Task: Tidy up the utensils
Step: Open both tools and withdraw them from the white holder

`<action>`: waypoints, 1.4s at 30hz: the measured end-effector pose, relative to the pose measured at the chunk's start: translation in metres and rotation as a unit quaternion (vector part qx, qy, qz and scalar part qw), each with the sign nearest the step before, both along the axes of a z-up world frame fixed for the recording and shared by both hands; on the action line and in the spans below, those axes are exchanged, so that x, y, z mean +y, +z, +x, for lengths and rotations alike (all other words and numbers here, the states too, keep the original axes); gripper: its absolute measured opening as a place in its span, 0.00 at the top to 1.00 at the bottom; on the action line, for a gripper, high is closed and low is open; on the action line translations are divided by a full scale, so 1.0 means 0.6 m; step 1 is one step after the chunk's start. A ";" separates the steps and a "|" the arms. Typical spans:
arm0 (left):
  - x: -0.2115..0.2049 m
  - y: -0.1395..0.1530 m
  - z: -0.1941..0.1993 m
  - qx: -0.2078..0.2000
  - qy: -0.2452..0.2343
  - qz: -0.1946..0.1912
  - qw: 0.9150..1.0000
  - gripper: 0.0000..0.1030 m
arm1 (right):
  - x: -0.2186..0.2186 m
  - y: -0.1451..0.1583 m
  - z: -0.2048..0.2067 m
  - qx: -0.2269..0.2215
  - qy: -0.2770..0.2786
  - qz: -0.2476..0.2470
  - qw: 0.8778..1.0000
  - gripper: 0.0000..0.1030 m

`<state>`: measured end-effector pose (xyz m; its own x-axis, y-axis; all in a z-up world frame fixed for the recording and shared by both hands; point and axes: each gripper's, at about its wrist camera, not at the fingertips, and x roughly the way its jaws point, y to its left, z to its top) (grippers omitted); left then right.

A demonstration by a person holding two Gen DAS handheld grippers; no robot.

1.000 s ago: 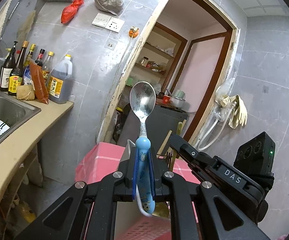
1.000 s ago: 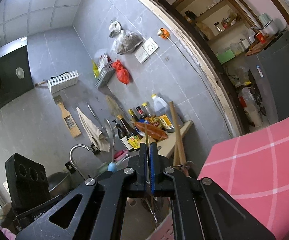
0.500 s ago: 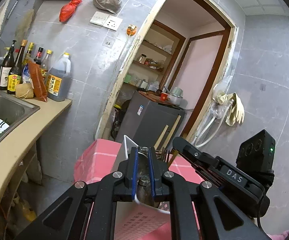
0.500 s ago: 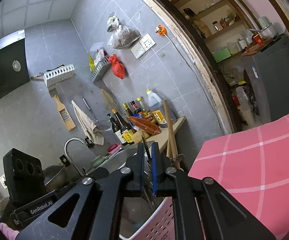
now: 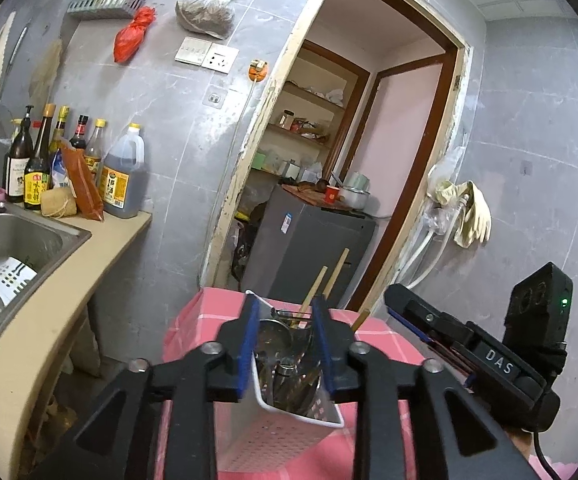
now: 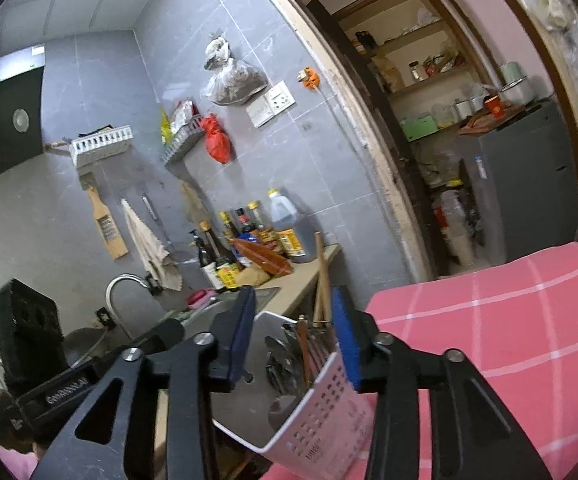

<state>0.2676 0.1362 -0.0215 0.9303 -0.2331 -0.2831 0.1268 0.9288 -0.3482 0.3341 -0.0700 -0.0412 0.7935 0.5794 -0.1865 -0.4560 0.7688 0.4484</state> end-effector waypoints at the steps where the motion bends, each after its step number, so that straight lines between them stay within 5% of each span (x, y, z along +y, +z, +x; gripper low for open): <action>1: -0.001 0.006 -0.003 0.001 0.000 0.001 1.000 0.65 | -0.005 0.006 -0.007 0.001 -0.008 -0.004 1.000 0.54; 7: -0.015 0.043 -0.026 -0.004 0.003 0.023 1.000 0.40 | -0.038 0.047 -0.049 0.006 -0.058 -0.032 0.998 0.28; 13: -0.036 0.075 -0.056 -0.007 -0.002 0.044 0.999 0.14 | -0.088 0.087 -0.108 0.002 -0.117 -0.065 0.991 0.13; 18: -0.061 0.093 -0.094 -0.013 0.001 0.039 0.999 0.02 | -0.129 0.119 -0.164 -0.005 -0.152 -0.089 0.984 0.03; 30: -0.125 0.107 -0.217 -0.012 0.020 0.059 0.998 0.01 | -0.197 0.170 -0.320 -0.023 -0.176 -0.151 0.973 0.01; 42: -0.179 0.089 -0.334 0.008 0.030 0.088 0.996 0.01 | -0.242 0.160 -0.448 -0.014 -0.190 -0.169 0.967 0.01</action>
<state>0.0671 0.0287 0.0316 0.9359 -0.1235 -0.3298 0.0656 0.9812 -0.1813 0.0654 -0.2151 0.0551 0.9446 0.1541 -0.2897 -0.1191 0.9837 0.1349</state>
